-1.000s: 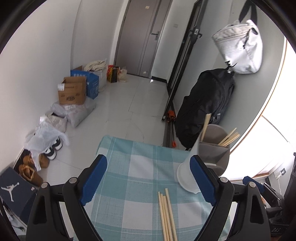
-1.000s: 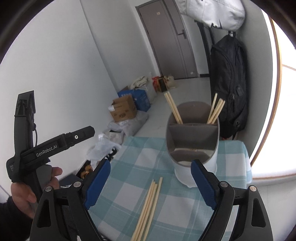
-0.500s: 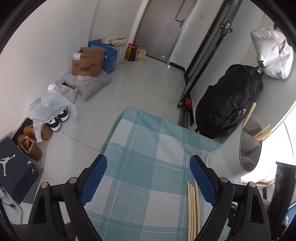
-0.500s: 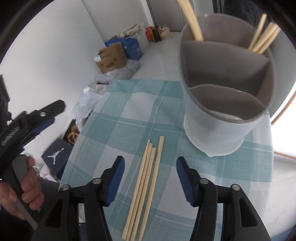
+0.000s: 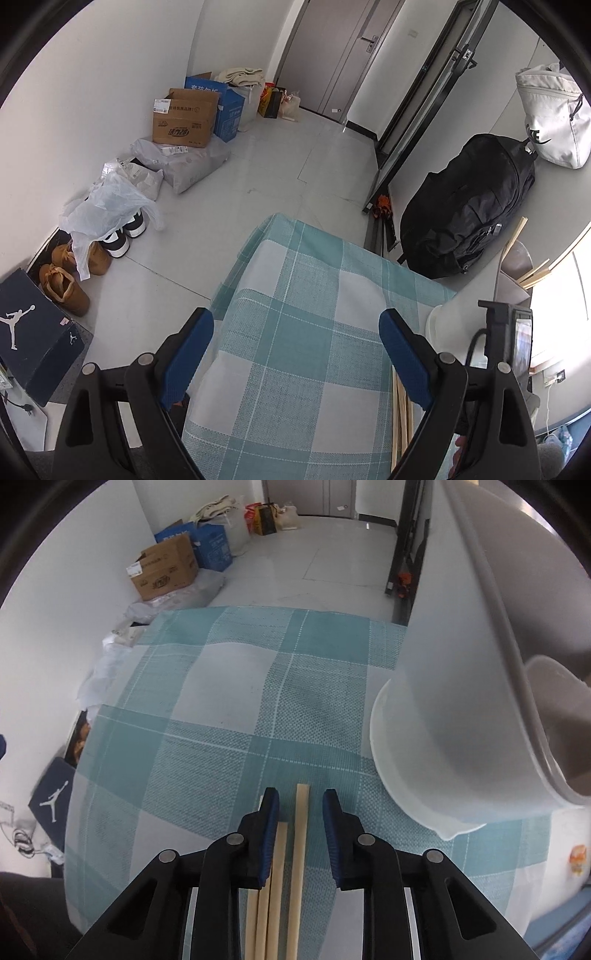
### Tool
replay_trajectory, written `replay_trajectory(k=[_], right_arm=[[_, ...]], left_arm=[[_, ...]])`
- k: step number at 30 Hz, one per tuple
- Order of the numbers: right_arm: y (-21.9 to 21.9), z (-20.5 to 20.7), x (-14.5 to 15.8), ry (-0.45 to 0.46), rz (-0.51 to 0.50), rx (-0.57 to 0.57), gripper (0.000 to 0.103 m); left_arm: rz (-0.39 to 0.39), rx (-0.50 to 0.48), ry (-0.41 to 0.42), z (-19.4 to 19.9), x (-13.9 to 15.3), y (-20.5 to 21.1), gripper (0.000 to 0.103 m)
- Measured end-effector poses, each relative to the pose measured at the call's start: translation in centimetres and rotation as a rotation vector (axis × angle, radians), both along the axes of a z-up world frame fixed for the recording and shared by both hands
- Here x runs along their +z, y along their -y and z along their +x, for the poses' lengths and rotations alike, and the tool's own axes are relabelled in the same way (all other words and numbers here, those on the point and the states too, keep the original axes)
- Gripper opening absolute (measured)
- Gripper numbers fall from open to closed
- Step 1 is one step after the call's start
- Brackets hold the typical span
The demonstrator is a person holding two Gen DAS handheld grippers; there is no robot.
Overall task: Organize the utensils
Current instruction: 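Lower both tools to the remaining chopsticks and close the right tool on one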
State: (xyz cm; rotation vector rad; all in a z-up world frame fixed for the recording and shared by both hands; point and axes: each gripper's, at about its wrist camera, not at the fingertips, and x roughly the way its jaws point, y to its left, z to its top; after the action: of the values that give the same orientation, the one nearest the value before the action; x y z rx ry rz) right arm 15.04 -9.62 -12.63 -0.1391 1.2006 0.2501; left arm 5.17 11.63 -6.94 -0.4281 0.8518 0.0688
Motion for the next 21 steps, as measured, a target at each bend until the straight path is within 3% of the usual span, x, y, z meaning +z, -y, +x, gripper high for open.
replay_trajectory(k=[6, 10, 12, 16, 21], right_arm=[[-0.5, 0.4, 0.1, -0.011, -0.05, -0.034, 0.018], [-1.3, 0.3, 0.2, -0.01, -0.053, -0.028, 0.006], [-1.1, 0.3, 0.2, -0.009, -0.05, -0.034, 0.006], [-0.6, 0.0, 0.5, -0.004, -0.003, -0.035, 0.006], [0.5, -1.2, 3.9, 0.087, 0.106, -0.029, 0.006]], left_arm=[[-0.024, 0.01, -0.006, 0.0, -0.1, -0.7, 0.088], [-0.042, 0.016, -0.015, 0.1, -0.2, -0.8, 0.088], [-0.039, 0.015, -0.022, 0.1, -0.4, -0.9, 0.088], [-0.019, 0.005, -0.027, 0.1, -0.6, -0.6, 0.088], [0.008, -0.008, -0.041, 0.0, -1.0, -0.2, 0.088]])
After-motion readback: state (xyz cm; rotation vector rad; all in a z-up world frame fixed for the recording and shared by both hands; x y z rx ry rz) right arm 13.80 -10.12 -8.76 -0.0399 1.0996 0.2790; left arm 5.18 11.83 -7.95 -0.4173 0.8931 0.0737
